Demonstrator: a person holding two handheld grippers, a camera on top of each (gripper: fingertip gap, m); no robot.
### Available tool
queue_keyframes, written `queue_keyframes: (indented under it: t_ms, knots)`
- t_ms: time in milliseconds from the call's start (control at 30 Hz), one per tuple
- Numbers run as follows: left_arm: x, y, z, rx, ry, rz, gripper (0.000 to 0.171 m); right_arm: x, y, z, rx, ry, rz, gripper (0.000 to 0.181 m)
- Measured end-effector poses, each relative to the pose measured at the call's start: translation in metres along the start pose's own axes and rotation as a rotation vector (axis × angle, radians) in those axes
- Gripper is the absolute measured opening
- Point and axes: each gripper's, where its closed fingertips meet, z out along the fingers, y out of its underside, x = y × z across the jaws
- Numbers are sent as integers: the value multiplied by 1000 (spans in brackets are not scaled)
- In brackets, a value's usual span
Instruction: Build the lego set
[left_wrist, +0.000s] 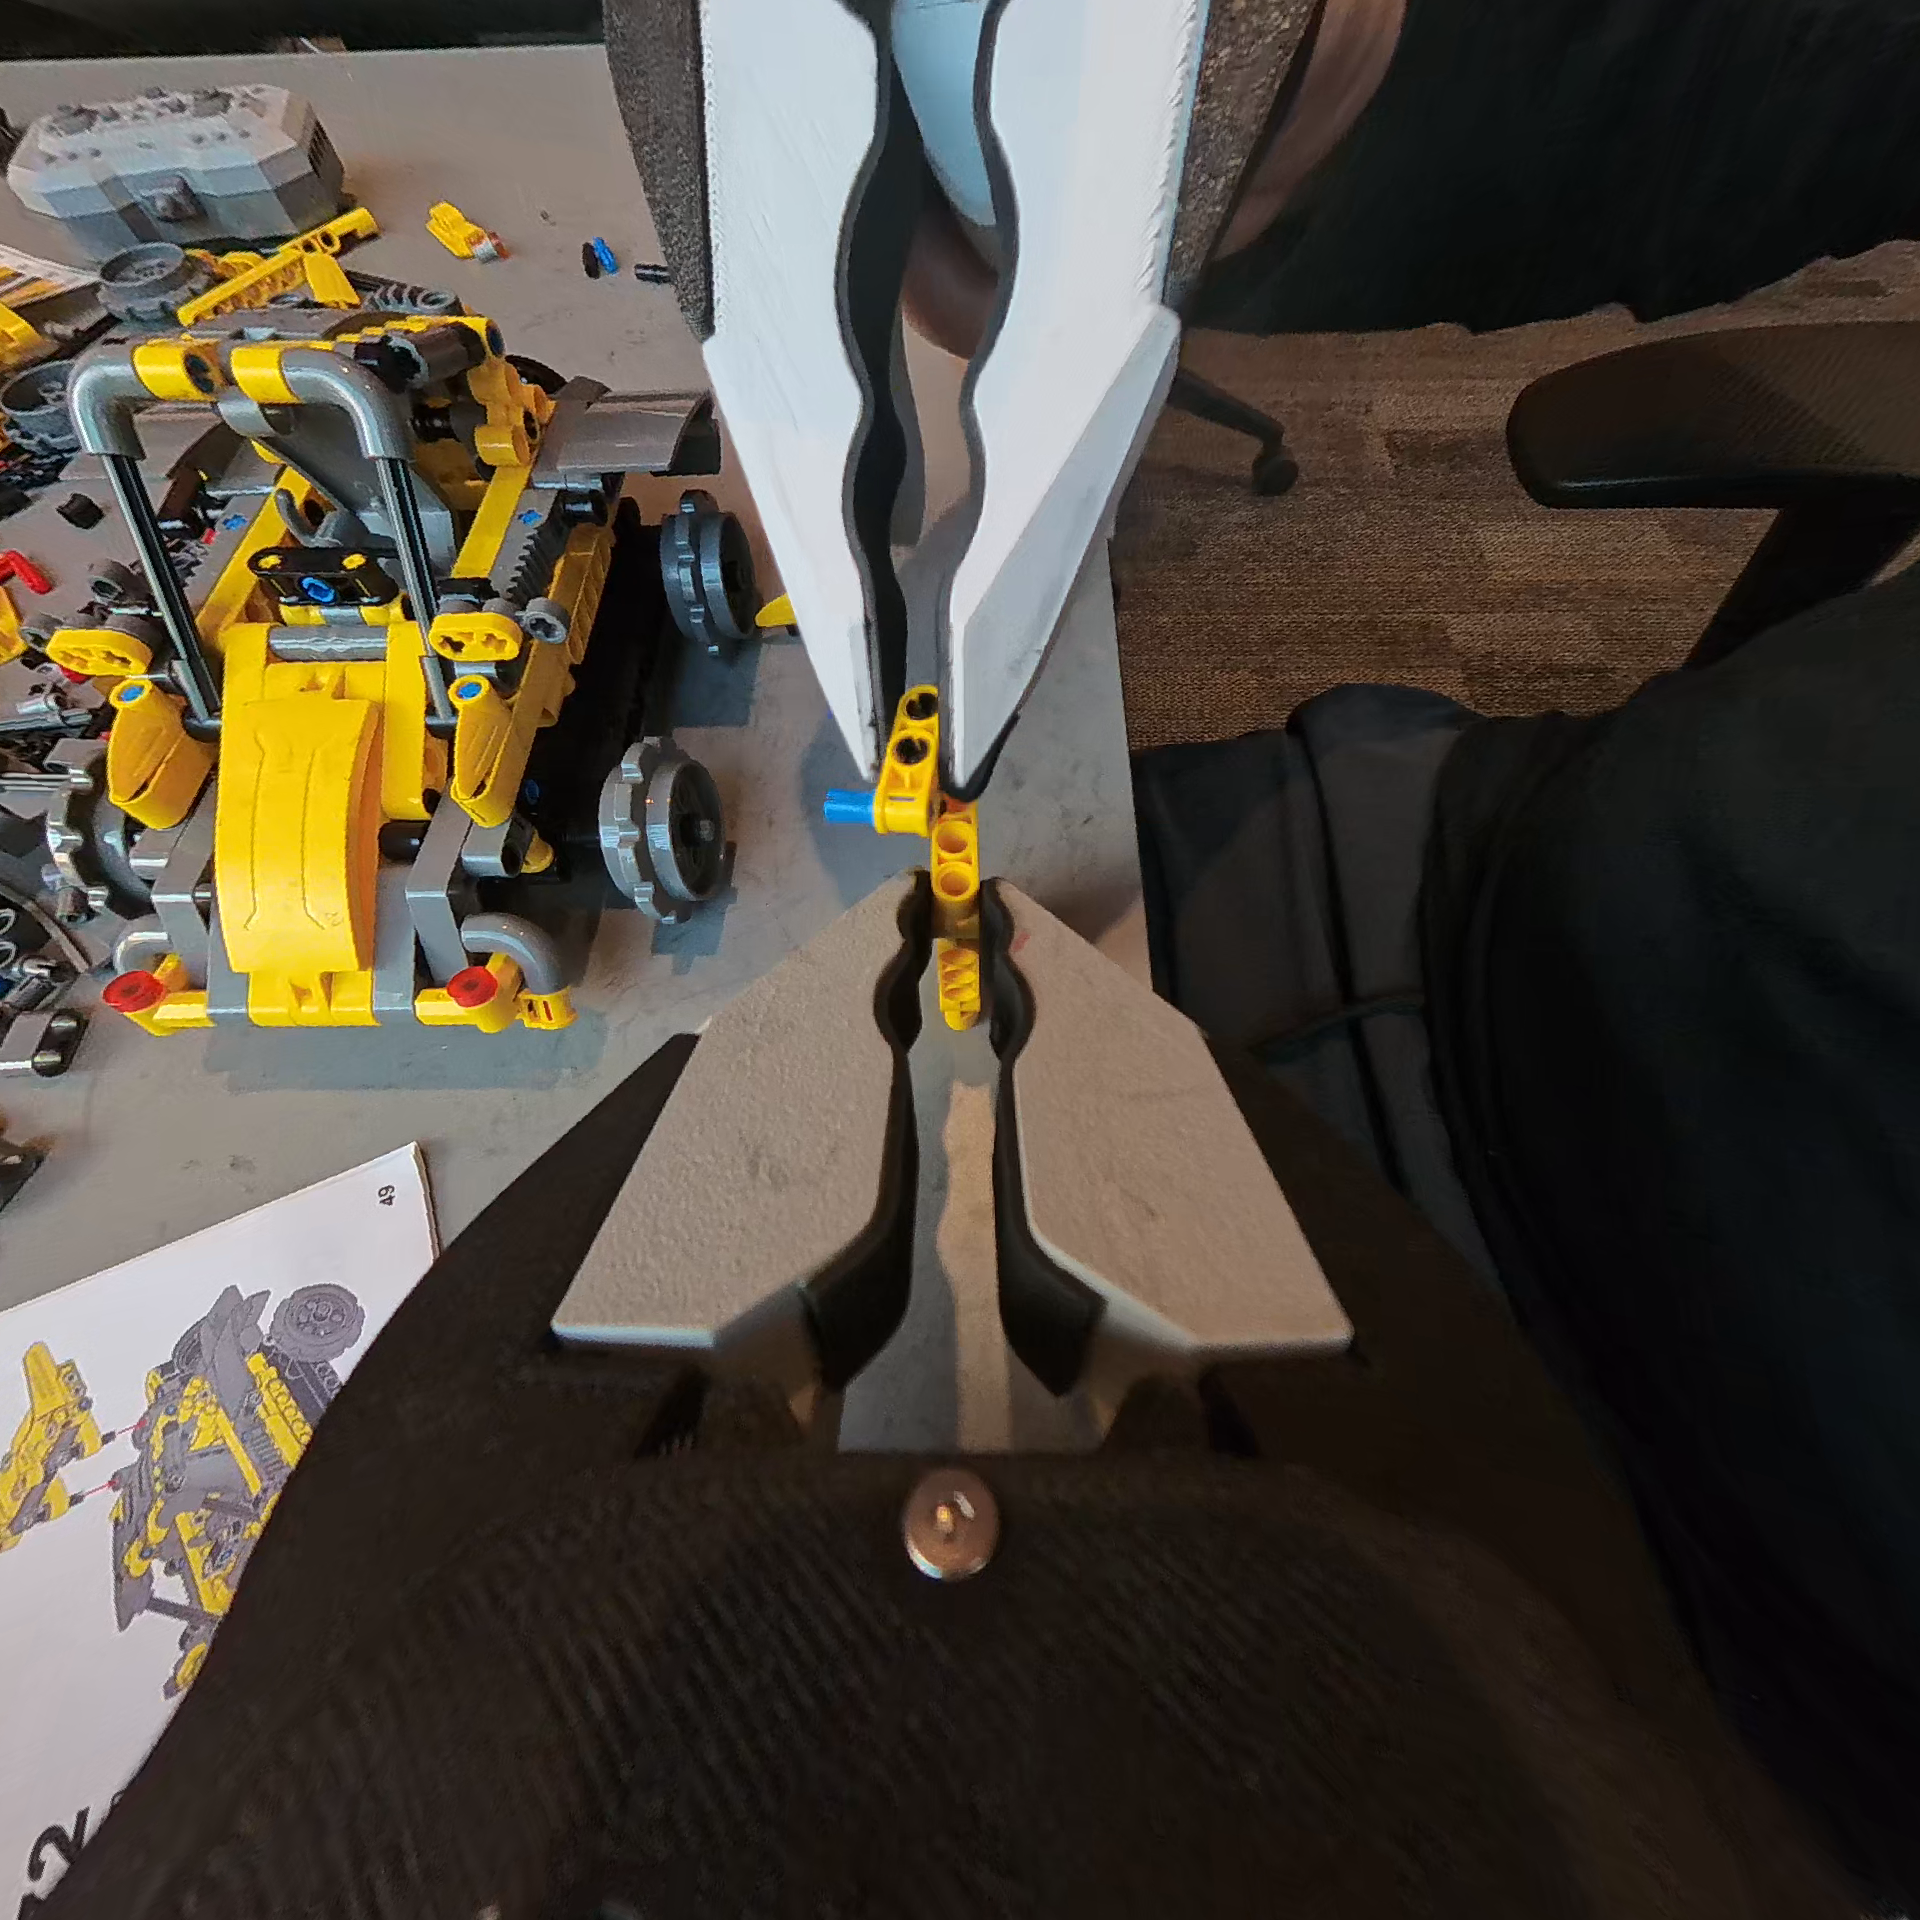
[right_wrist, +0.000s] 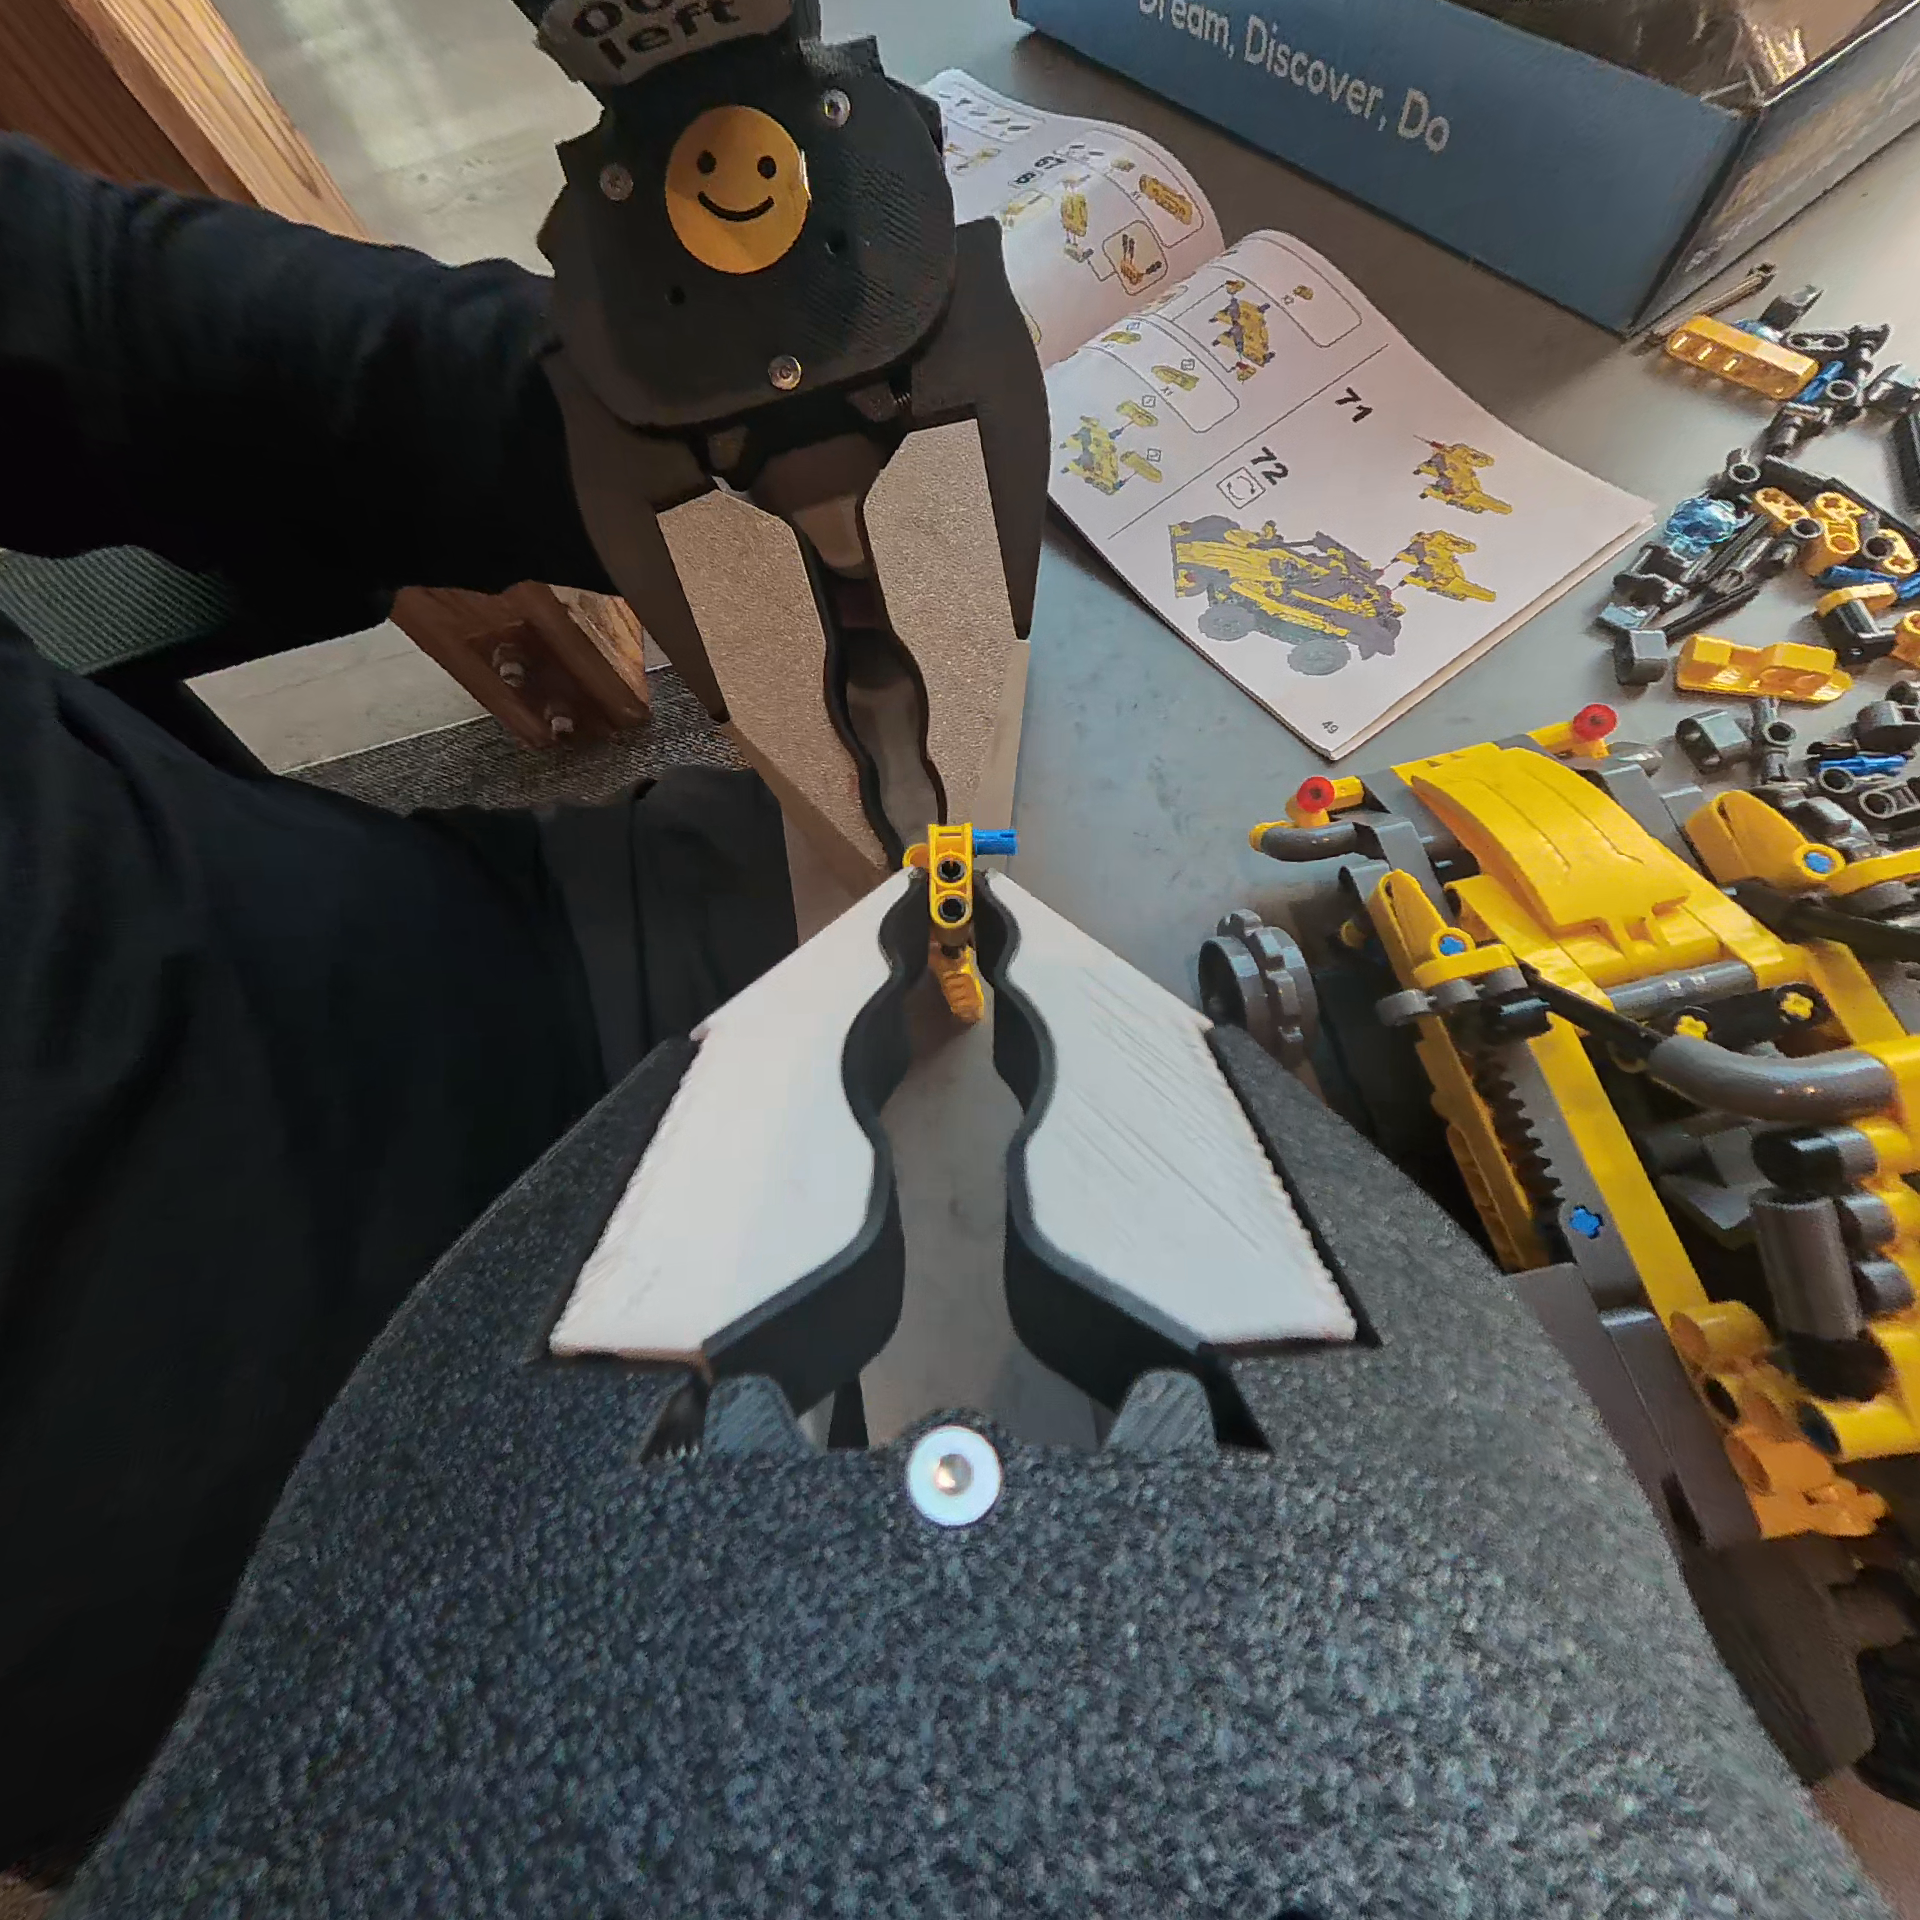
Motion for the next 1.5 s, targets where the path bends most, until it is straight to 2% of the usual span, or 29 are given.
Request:
queue_keyframes:
  t_ms: [133,367,733,1000,1133,1233,1500]
  knots:
    - [0,0,0,0,0,-1,4,-3,-3,-1,13,-24,13,7]
    - [1,0,0,0,31,-28,4,-2,-5,5,113,-107,180,7]
    - [6,0,-1,-1,118,-74,4,-4,-3,0,287,-151,182,7]
    - [5,0,-1,-2,126,-86,4,-13,0,7,242,-104,78,7]
    - [8,0,-1,-1,136,-71,4,-16,-12,-1,340,-131,103,7]
    - [9,0,-1,-2,143,-69,4,-11,-5,4,288,-109,131,7]
    - [12,0,-1,-2,158,-52,4,-13,-3,3,286,-69,130,7]
